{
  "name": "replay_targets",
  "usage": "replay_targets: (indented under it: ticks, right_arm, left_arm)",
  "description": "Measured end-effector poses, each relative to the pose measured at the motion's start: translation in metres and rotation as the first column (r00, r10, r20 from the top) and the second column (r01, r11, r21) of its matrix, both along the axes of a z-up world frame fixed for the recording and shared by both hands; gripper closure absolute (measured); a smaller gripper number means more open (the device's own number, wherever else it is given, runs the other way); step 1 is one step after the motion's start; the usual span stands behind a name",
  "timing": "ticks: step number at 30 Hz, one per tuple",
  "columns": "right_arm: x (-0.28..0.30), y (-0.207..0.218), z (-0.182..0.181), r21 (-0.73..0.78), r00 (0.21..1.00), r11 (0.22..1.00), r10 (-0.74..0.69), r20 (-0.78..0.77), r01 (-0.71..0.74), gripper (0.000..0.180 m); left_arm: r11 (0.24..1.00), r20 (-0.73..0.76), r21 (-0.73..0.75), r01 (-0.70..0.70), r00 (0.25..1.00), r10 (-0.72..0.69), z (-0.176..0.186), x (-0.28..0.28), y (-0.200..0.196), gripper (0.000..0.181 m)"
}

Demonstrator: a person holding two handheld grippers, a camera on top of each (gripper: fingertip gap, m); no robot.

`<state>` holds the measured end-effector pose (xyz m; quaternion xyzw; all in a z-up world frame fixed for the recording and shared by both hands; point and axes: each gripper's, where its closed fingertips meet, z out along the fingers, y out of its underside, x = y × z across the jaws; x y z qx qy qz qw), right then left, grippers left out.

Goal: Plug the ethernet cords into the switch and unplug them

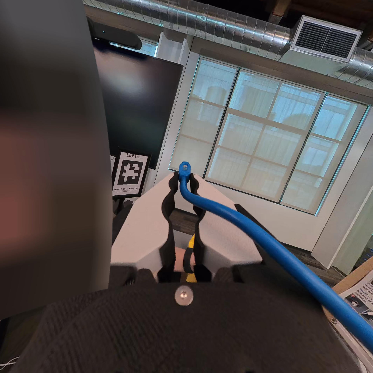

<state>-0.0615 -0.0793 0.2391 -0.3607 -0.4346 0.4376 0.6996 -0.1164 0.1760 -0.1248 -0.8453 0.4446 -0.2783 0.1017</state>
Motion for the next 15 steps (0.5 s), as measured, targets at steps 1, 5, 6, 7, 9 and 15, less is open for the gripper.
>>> replay_targets:
  ticks: [1,5,6,7,9,15]
  right_arm:
    - [0.0,0.001,0.0,-0.003,1.0,1.0,0.0,0.0,0.0,0.169]
    - [0.004,0.007,0.0,-0.019,1.0,1.0,-0.01,-0.009,0.01,0.17]
    - [0.005,0.008,0.0,-0.022,1.0,1.0,-0.014,-0.011,0.014,0.17]
    - [0.006,0.009,0.0,-0.023,1.0,1.0,-0.018,-0.013,0.018,0.17]
    - [0.006,0.01,0.0,-0.025,1.0,0.999,-0.022,-0.009,0.022,0.169]
    - [0.001,0.017,-0.006,-0.037,0.999,0.998,-0.044,0.019,0.045,0.17]
  left_arm:
    - [1.0,-0.016,0.021,0.012,1.0,-0.012,0.002,-0.002,0.0,0.171]
    - [0.992,-0.042,0.041,0.119,0.992,-0.117,0.019,-0.004,-0.022,0.171]
    - [0.984,-0.022,0.008,0.18,0.983,-0.18,0.027,-0.001,-0.04,0.171]
    - [0.968,0.0,-0.027,0.25,0.968,-0.251,0.035,0.002,-0.06,0.171]
    - [0.906,0.022,-0.111,0.408,0.913,-0.408,0.042,0.004,-0.107,0.172]
    - [0.853,-0.121,-0.064,0.518,0.844,-0.522,0.01,0.026,-0.137,0.139]
